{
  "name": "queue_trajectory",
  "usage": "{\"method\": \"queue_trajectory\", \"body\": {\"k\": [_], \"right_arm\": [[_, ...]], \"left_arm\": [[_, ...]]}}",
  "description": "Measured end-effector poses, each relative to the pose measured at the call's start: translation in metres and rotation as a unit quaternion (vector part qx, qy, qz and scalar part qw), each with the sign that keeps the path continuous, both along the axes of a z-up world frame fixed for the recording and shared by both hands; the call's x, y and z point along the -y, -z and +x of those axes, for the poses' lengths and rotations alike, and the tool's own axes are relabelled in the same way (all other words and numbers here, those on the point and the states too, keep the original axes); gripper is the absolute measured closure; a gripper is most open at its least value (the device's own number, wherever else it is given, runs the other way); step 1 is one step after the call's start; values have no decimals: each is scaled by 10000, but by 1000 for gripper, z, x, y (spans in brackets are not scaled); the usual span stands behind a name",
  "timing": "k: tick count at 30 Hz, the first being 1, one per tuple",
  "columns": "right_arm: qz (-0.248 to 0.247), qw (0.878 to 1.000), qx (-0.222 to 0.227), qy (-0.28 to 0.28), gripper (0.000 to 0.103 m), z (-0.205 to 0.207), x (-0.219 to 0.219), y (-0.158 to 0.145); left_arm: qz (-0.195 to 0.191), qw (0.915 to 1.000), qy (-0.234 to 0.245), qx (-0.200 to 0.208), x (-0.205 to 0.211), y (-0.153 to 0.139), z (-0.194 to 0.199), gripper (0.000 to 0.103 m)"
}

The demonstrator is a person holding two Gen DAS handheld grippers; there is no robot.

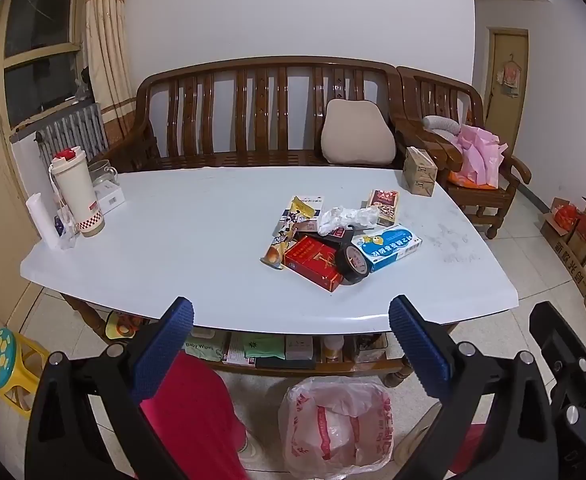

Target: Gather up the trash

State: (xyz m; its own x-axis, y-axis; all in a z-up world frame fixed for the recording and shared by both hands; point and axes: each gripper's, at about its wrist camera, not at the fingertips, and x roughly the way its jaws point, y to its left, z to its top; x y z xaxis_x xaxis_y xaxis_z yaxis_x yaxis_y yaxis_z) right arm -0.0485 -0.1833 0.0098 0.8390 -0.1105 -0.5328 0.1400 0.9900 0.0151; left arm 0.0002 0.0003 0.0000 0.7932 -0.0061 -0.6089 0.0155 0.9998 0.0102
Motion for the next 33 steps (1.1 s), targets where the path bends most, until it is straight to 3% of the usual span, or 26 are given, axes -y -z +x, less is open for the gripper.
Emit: {"method": "queue_trajectory", "body": {"k": [33], "right_arm": [[-40,10000,48,3,6,0,-3,-1]], "left_arm": [[72,9999,-47,78,-4,-7,-2,8]]}}
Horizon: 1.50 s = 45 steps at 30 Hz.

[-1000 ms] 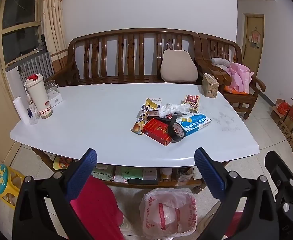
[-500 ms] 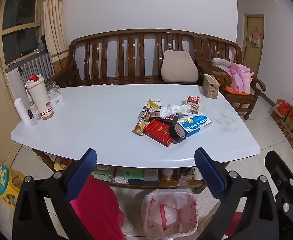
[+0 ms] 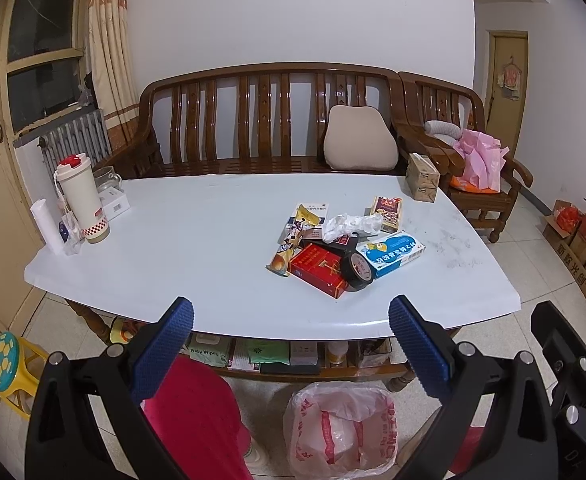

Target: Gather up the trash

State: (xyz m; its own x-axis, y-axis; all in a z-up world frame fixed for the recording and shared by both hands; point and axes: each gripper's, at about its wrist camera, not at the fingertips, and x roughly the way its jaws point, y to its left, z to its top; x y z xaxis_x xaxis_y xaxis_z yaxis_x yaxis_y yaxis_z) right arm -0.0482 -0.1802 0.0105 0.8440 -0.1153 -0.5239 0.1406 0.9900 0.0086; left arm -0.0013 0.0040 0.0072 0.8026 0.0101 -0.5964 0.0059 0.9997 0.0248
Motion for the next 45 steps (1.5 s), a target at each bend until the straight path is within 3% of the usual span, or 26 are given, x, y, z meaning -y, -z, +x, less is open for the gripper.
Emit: {"method": "queue_trajectory", "body": {"k": [45], "right_arm": [[5,10000,16,-39,6,-2,0,-8]], "left_arm": [[37,10000,23,36,0,-4,-3,8]]}}
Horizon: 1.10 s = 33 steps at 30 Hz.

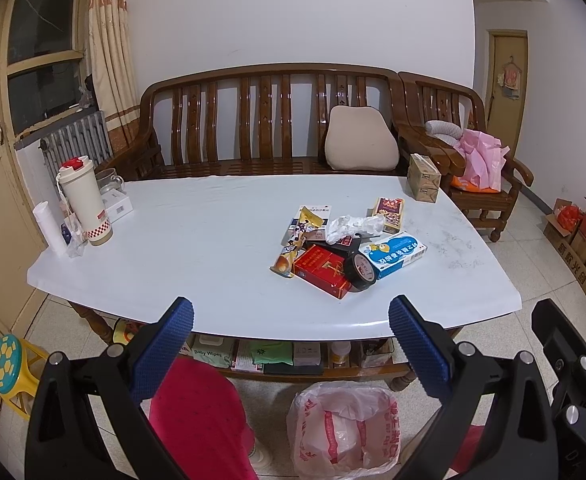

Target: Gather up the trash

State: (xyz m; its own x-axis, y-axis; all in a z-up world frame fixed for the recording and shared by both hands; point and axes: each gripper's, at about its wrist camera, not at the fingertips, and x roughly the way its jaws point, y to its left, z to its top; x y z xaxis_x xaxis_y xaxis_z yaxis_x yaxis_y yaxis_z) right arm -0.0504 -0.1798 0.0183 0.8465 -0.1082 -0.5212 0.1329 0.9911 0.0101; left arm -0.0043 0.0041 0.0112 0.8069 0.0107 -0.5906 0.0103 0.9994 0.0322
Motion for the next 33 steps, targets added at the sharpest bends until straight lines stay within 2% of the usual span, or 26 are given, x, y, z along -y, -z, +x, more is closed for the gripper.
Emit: {"method": "queue_trajectory", "body": {"k": [5,10,13,15,18,21,25,29,31,33], "right_arm": [[134,9997,-75,-198,6,8,2,-10],[21,9991,-89,-424,6,22,4,-10],[-201,9975,-7,-683,6,30,8,-14],[-237,9956,-19,-908,5,39,17,-17],[-146,9936,-201,-1104,5,58,33,-22],[-15,9909,-449,-1269,5,84,47,-23],[11,9846,-668,-1616,5,112,55,-21],[-307,9788,-459,-1973,5,130,56,-26],[-481,9707,-331,-2330,5,142,57,-25],[-689,9632,-502,-2551,5,158,57,-23]], "left_arm": [[-56,9996,223,-145,-5,-3,7,8],[-131,9990,321,-272,-13,-9,23,8],[-26,9980,466,-423,-22,-14,41,8],[185,9974,479,-513,-30,-16,55,8],[471,9957,481,-638,-40,-19,77,8],[512,9939,586,-781,-46,-23,97,8],[720,9875,920,-1062,-40,-22,125,8],[1081,9809,1146,-1141,-32,-9,146,8],[1204,9759,1288,-1290,-29,0,157,8],[1214,9709,1457,-1462,-26,12,168,8]]}}
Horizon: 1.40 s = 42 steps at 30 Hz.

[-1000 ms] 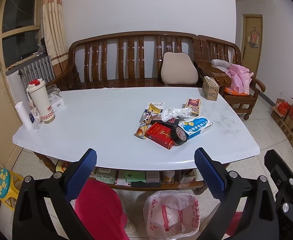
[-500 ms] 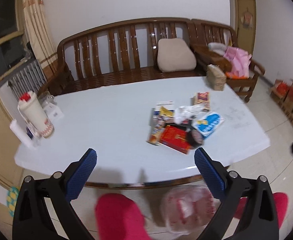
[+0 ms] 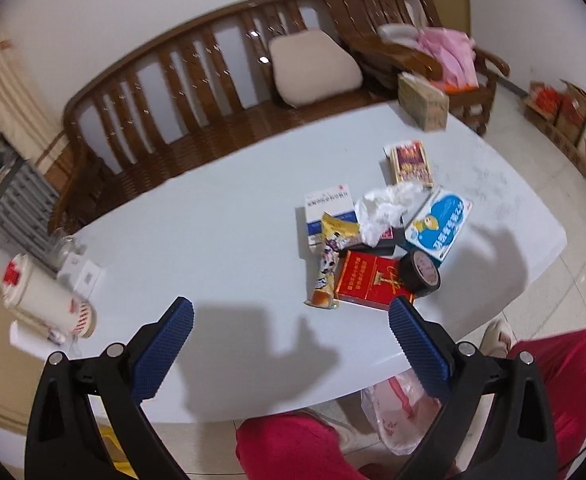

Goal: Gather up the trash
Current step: 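Move both tools over the trash pile toward the wrapper and blue box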

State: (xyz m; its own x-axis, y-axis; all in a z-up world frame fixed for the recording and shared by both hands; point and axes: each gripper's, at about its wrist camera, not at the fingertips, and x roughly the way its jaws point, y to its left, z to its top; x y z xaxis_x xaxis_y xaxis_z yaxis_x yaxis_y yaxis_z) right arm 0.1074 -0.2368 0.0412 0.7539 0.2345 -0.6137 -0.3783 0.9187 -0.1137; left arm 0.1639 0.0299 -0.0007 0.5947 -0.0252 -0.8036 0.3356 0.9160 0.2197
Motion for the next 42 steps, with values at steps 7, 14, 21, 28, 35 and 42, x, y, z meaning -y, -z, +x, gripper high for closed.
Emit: {"method": "queue_trajectory", "body": {"k": [7,14,21,28,35,42], "right_arm": [[-752,9845,-529,-1491,6,43,-20,20],[-1216,9463,-1273,-2710,6,86,-48,53],[-1598,9092,-1741,-3427,5,117,-71,88],[-1920,8722,-2320,-3854,5,143,-91,134],[-2171,8514,-2636,-3982,5,158,-102,167],[-2274,8387,-2815,-4069,7,159,-110,187]], "left_arm": [[-60,9976,486,-480,12,27,31,8],[21,9947,684,-765,18,52,61,8],[-75,9902,755,-1169,19,80,85,8],[-343,9845,652,-1593,14,102,104,13],[-601,9803,503,-1815,6,116,118,30],[-829,9761,557,-1928,10,114,122,46]]}}
